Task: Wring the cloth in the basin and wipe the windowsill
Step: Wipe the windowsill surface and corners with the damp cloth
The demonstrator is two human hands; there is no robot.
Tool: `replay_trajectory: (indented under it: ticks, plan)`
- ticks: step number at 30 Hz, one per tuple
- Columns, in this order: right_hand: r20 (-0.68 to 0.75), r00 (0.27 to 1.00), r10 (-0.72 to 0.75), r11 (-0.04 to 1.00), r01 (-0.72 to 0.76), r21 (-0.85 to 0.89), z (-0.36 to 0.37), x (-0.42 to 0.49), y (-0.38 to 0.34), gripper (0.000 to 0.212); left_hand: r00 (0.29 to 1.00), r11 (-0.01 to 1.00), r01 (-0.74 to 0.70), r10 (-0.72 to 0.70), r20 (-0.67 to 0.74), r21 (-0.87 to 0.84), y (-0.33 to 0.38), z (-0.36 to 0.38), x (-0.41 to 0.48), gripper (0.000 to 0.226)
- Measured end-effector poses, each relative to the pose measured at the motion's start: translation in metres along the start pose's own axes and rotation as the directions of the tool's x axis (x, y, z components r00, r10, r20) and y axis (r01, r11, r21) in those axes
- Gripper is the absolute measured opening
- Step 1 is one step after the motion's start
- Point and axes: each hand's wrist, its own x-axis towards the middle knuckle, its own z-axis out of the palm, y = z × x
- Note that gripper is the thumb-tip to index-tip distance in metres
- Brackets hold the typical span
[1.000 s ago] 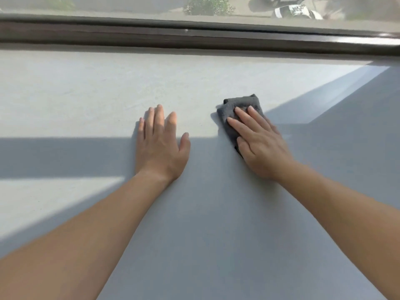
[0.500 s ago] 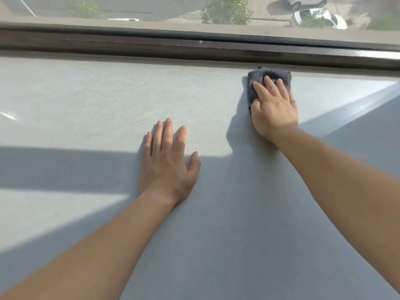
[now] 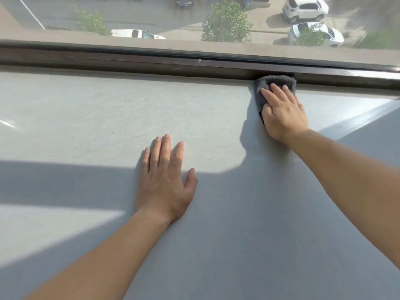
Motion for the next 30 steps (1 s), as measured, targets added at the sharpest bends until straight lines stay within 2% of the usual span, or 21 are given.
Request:
replay_trajectory:
  ticks: [3,4,6,8,10,12,14,16,18,20,22,24,26,28,30]
  plan:
    - [-0.068,0.994,0.085,0.996,-0.083,0.025,0.012,-0.007,-0.031,0.058,1.000,1.000,0.000,0.000,0.000,-0.008,0.001,-0.001,-0.001,0.072]
    - [-0.072,0.996,0.045,0.999,-0.043,0.033,0.016,-0.012,-0.043,0.058,1.000,1.000,0.000,0.000,-0.002,-0.013,0.001,-0.001,-0.001,0.072]
    - [-0.026,0.992,-0.124,0.992,0.125,0.021,0.022,-0.025,-0.049,0.057,1.000,1.000,-0.001,0.001,-0.005,-0.012,0.002,-0.001,-0.004,0.072]
    - [0.021,0.975,-0.223,0.975,0.223,0.010,0.017,-0.030,-0.030,0.056,1.000,1.000,-0.004,0.004,-0.006,-0.010,0.002,0.000,-0.005,0.071]
    - [0.000,0.993,-0.119,0.993,0.119,0.015,0.009,-0.029,-0.002,0.056,1.000,1.000,-0.001,0.001,-0.005,-0.009,0.003,0.000,-0.007,0.071]
    - [-0.040,0.995,0.091,0.995,-0.090,0.032,0.005,-0.034,0.012,0.056,1.000,1.000,-0.001,0.001,-0.004,-0.004,0.003,0.001,-0.008,0.071]
    - [-0.065,0.988,0.143,0.989,-0.141,0.033,0.010,-0.049,0.000,0.057,1.000,1.000,0.004,-0.004,-0.007,0.004,0.004,0.001,-0.010,0.071]
    - [-0.061,0.998,-0.032,0.999,0.034,0.025,0.019,-0.075,-0.018,0.056,1.000,1.000,0.001,-0.001,-0.009,-0.004,0.005,0.001,-0.011,0.070]
    - [-0.019,0.963,-0.270,0.963,0.270,0.000,0.022,-0.099,-0.022,0.055,1.000,1.000,0.003,-0.003,-0.015,-0.018,0.004,-0.001,-0.012,0.070]
    - [0.010,0.934,-0.356,0.934,0.357,-0.016,0.014,-0.101,-0.007,0.054,1.000,1.000,0.001,-0.001,-0.017,-0.021,0.004,-0.002,-0.011,0.069]
    - [-0.001,0.966,-0.260,0.965,0.260,-0.028,0.006,-0.092,0.013,0.053,1.000,1.000,-0.001,0.000,-0.017,-0.020,0.005,-0.002,-0.010,0.069]
    - [-0.018,0.998,-0.068,0.998,0.068,-0.011,0.002,-0.091,0.022,0.054,1.000,1.000,0.000,0.000,-0.016,-0.018,0.004,-0.001,-0.009,0.069]
    - [-0.043,0.998,0.034,0.999,-0.035,-0.012,0.006,-0.103,0.011,0.056,1.000,1.000,0.003,-0.003,-0.020,-0.015,0.005,-0.001,-0.009,0.070]
    - [-0.029,0.999,-0.032,0.999,0.032,-0.012,0.012,-0.128,-0.008,0.057,1.000,1.000,0.002,-0.003,-0.019,-0.015,0.006,-0.002,-0.009,0.070]
    - [0.015,0.983,-0.185,0.982,0.185,-0.022,0.017,-0.157,-0.022,0.058,1.000,1.000,0.000,-0.001,-0.019,-0.019,0.007,-0.003,-0.010,0.070]
